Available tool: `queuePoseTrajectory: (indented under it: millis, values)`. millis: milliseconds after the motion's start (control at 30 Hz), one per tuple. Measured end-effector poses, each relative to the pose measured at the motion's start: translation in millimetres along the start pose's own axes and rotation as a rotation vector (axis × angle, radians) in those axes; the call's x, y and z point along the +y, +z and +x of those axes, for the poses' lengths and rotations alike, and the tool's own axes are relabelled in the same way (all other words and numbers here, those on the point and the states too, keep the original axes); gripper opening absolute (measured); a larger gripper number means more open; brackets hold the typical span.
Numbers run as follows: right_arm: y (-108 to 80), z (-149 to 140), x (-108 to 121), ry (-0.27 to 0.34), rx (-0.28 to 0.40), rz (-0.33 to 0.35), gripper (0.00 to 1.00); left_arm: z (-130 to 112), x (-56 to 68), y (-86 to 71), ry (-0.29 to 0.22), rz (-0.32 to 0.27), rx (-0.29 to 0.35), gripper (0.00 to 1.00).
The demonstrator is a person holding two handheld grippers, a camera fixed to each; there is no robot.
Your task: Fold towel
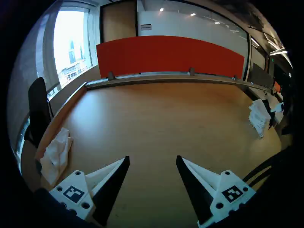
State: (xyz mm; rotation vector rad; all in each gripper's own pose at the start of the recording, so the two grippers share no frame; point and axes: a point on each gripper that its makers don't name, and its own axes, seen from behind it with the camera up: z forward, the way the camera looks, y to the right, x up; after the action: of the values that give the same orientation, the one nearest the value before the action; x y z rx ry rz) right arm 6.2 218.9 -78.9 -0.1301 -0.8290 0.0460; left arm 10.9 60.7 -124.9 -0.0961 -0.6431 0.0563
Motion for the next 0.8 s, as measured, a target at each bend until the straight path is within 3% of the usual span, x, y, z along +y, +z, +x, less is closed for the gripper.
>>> queuePoseTrajectory:
  millis: [333,800]
  values:
    - [-10.2,18,-13,0.009,0.103,-0.004,0.94,5,-1.4,1.7,-0.022,-0.001,0.015,0.91]
    - [-37.3,53,-30,0.033,0.306,0.011,0.94,26,-9.7,6.4,-0.022,0.004,0.057,0.91]
